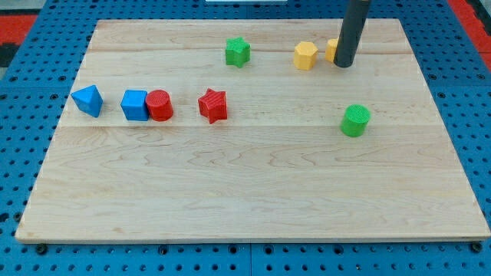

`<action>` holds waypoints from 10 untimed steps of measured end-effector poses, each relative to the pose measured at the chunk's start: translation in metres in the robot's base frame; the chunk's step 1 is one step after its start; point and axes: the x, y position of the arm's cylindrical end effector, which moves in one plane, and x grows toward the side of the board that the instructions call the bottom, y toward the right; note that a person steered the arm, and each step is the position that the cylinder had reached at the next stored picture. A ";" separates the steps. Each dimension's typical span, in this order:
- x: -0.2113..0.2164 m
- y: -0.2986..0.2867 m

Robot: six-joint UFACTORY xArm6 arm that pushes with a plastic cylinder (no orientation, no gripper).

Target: Move the green circle to the left of the green star

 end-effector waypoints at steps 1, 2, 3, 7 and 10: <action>0.075 0.048; 0.143 0.075; 0.167 0.042; 0.090 -0.076; 0.056 0.012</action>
